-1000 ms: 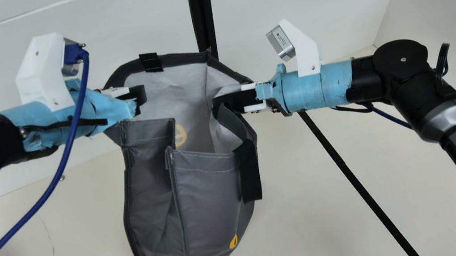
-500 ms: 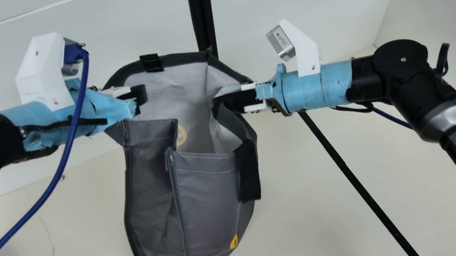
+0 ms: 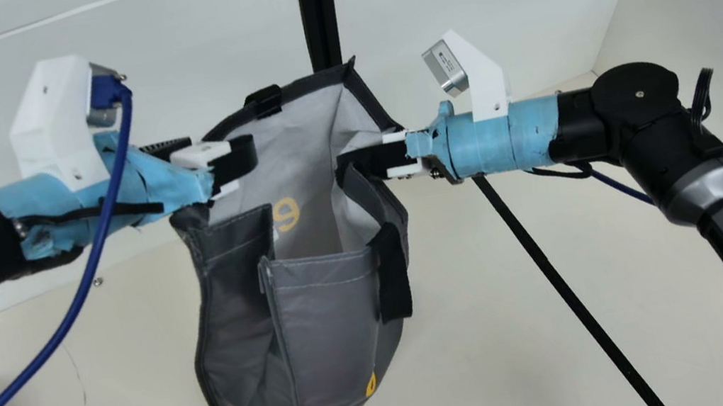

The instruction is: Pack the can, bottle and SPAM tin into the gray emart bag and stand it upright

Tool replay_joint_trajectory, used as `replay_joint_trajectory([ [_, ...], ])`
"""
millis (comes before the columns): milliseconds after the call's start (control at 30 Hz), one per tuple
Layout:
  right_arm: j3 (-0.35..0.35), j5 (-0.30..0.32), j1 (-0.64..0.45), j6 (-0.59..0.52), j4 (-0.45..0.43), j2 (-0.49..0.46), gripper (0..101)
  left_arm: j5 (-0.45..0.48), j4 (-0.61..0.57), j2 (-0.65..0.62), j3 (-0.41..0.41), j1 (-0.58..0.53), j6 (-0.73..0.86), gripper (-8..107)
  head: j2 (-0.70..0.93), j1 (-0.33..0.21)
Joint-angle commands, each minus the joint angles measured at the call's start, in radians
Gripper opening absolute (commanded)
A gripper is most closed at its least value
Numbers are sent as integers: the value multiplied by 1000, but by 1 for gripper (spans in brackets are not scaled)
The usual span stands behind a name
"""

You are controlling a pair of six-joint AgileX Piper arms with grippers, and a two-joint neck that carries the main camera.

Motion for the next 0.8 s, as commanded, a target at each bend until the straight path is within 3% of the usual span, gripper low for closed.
replay_joint_trajectory([
  [0,0,0,0,0,0,0,0,-10,-20,-27,29,2,16,75,-1,-23],
  [167,0,0,0,0,0,0,0,-33,-72,-82,77,14,59,90,-1,-23],
  [767,0,0,0,0,0,0,0,-63,-334,-280,251,107,242,90,-1,-23],
])
